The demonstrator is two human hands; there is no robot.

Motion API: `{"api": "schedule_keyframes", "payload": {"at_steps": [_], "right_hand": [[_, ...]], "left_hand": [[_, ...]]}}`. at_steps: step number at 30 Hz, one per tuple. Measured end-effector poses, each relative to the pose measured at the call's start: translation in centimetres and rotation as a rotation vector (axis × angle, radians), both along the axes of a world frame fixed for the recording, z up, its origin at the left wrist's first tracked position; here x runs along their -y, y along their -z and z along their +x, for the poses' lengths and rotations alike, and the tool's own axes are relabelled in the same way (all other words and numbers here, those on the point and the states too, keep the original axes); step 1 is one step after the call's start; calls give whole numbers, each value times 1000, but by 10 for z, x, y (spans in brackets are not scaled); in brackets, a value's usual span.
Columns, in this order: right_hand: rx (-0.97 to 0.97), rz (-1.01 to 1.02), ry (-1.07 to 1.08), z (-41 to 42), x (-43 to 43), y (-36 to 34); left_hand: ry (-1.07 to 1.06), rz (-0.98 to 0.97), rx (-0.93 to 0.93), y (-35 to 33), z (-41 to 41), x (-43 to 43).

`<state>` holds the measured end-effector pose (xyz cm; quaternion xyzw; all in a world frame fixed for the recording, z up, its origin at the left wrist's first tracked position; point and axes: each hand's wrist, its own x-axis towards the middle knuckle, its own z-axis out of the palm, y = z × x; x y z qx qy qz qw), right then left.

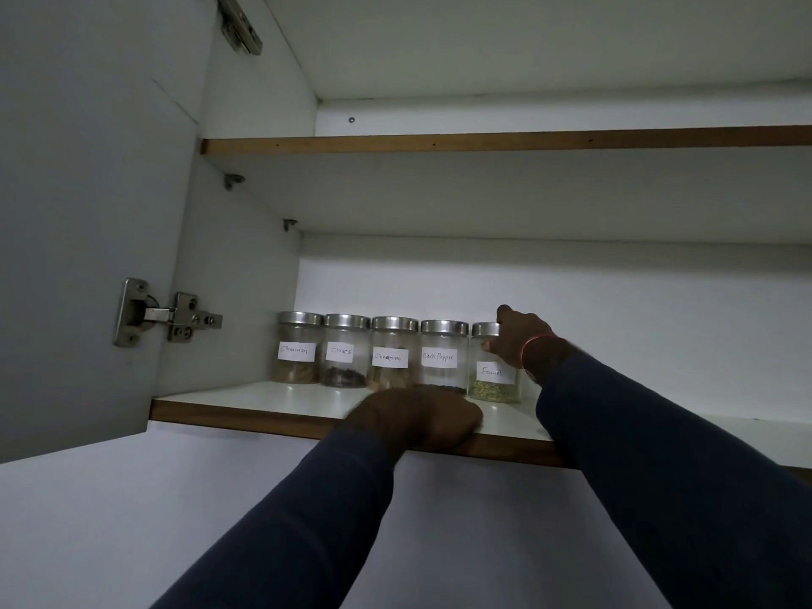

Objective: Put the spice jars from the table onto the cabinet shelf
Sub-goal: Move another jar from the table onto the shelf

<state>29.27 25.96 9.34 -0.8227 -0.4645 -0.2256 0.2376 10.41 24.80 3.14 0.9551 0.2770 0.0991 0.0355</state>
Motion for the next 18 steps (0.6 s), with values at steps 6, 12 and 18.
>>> {"api": "schedule_keyframes", "payload": {"at_steps": [6,12,18], "right_hand": [[-33,18,18,4,-3,6],[55,59,-35,-45,35,18],[210,112,-138,-117,125,101]], "left_hand": [[-33,-7,211,5,-1,-7],[-111,265,639,23,-17,6],[-194,434,773,35,-28,29]]}}
